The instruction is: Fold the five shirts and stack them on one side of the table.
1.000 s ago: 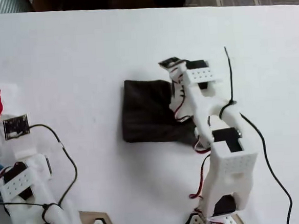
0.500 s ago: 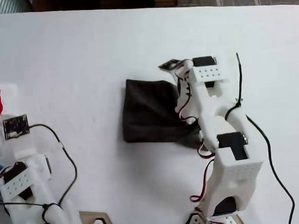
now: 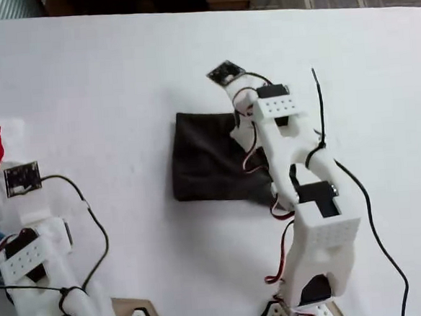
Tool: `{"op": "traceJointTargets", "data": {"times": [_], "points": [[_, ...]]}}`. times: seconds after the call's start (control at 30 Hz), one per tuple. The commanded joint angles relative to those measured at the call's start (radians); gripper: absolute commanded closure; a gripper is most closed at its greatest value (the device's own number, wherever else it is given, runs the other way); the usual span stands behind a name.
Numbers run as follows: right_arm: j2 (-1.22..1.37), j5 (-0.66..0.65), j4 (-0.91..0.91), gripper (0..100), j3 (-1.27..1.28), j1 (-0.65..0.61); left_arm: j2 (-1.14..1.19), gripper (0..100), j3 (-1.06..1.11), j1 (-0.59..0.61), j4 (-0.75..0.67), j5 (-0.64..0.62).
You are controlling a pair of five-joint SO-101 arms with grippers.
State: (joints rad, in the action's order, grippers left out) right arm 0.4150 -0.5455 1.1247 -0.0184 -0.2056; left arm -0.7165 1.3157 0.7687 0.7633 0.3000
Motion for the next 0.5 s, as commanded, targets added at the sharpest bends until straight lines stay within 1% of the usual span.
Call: {"op": "traceJointTargets", "data": {"times": [0.0, 0.3, 0.47], "points": [[-0.007, -0.006, -0.061, 97.9, -0.038, 0.041, -0.018, 97, -0.004, -0.006, -0.014, -0.003], [-0.001, -0.006, -0.061, 97.9, -0.135, 0.222, -0.018, 97, -0.004, -0.006, -0.014, -0.005], [-0.015, -0.006, -0.038, 97.9, -0.141, 0.245, -0.018, 97, -0.004, -0.006, -0.014, -0.005]]}}
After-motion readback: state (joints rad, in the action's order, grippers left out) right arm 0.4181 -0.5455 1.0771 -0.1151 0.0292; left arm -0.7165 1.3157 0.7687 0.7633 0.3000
